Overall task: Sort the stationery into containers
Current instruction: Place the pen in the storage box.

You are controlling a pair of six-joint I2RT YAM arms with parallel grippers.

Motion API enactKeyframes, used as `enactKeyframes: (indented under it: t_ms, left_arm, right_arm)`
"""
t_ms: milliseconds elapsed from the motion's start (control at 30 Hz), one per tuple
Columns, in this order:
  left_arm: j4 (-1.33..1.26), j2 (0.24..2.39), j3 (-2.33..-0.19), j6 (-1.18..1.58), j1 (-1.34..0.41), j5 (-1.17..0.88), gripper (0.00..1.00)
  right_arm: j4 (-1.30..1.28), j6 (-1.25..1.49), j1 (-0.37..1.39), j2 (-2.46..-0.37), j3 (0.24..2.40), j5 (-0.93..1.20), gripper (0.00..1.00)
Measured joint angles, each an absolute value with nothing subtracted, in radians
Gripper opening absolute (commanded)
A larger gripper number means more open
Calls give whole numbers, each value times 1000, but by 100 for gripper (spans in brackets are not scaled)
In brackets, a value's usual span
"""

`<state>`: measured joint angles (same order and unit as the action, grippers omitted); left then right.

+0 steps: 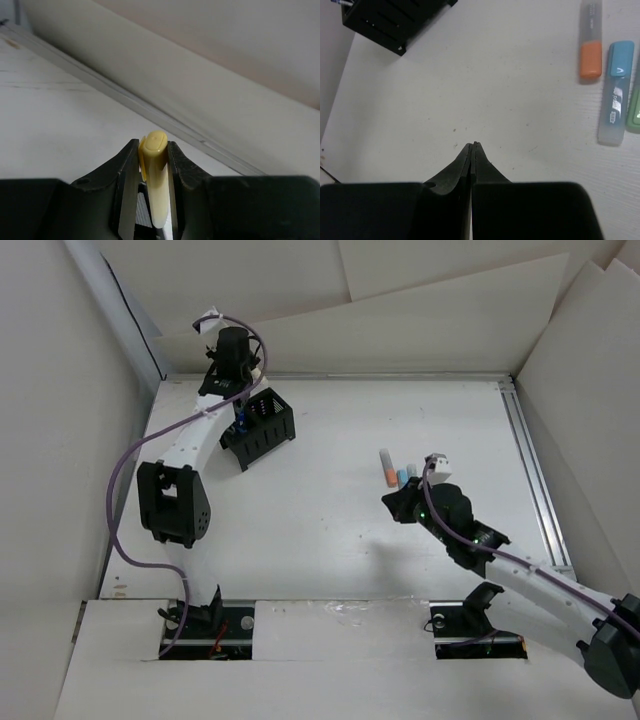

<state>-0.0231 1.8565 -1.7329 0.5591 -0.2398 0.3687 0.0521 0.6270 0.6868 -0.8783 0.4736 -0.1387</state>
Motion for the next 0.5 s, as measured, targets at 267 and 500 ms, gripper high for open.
enactKeyframes:
  t_ms: [267,500]
  left_arm:
    - [-9,1893,-1702,441,-235,503,0]
    - [-91,1895,-1601,405,-248,511,0]
  right_arm:
    - [38,644,687,-861,458,-245,0]
    - [15,669,682,-851,458,-319,6]
